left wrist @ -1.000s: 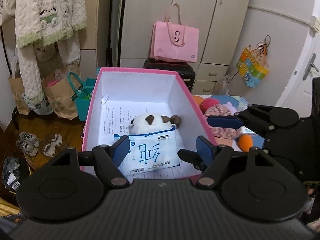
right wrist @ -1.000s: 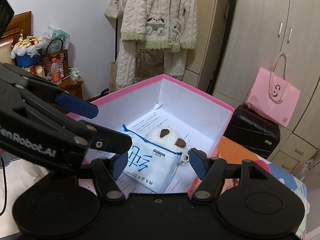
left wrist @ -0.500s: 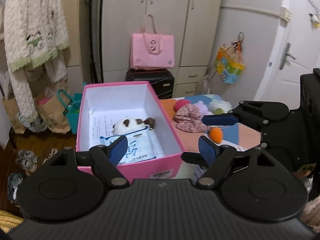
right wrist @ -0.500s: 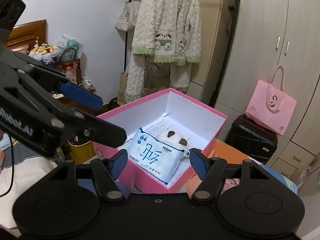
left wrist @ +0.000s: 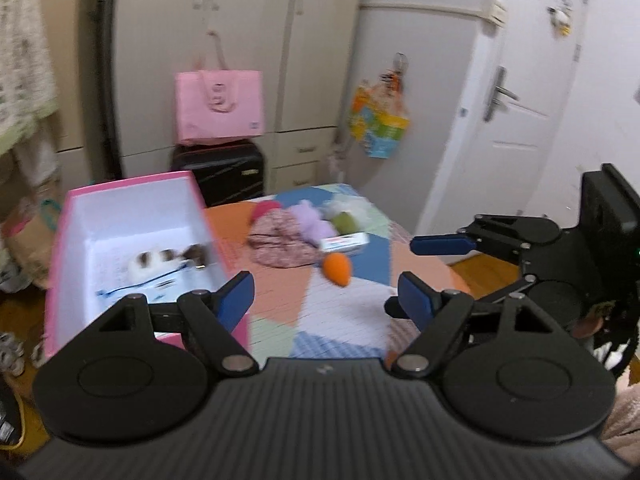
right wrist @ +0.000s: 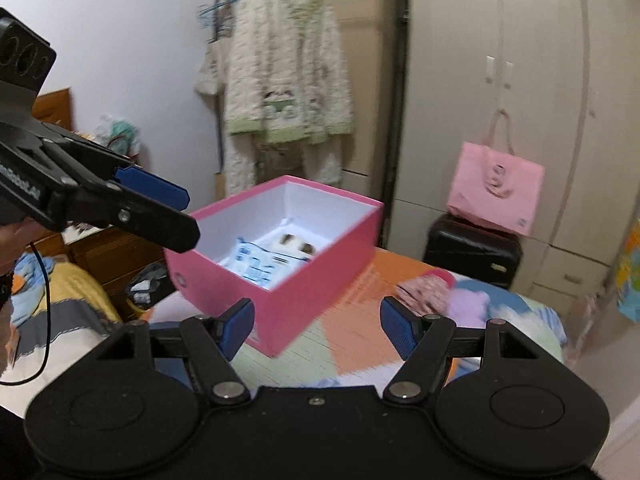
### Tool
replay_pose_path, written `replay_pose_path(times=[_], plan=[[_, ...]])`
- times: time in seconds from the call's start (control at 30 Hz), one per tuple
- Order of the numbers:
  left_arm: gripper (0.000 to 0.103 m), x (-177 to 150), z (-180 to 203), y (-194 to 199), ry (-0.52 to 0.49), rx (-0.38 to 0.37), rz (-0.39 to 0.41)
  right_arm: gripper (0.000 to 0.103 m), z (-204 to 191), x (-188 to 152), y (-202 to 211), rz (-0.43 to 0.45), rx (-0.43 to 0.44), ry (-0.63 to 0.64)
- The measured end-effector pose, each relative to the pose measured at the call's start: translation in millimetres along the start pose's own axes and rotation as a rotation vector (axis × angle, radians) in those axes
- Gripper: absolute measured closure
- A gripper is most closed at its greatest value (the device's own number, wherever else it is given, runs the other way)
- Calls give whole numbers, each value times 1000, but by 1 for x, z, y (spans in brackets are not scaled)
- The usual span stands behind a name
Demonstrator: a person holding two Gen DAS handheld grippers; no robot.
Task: Organize soft objects
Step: 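Move the left gripper back toward the orange makeup sponge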
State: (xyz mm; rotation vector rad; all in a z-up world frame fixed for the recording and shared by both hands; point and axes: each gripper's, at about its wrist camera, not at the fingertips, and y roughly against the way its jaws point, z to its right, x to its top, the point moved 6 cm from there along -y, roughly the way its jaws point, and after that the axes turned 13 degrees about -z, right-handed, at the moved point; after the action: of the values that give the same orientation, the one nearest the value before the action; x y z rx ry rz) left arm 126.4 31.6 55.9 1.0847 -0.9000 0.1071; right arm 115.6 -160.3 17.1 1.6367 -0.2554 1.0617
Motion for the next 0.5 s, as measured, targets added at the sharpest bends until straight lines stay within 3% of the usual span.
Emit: replay_pose_path(times=[0.17,0.5], plan=[[25,7,14,-40,-18,-48,-37,29,32,-20,-3,-19,-38,-48],[25,12,12,-128,19,-14,-73,28,106,-49,-37,-59,-73,-170]])
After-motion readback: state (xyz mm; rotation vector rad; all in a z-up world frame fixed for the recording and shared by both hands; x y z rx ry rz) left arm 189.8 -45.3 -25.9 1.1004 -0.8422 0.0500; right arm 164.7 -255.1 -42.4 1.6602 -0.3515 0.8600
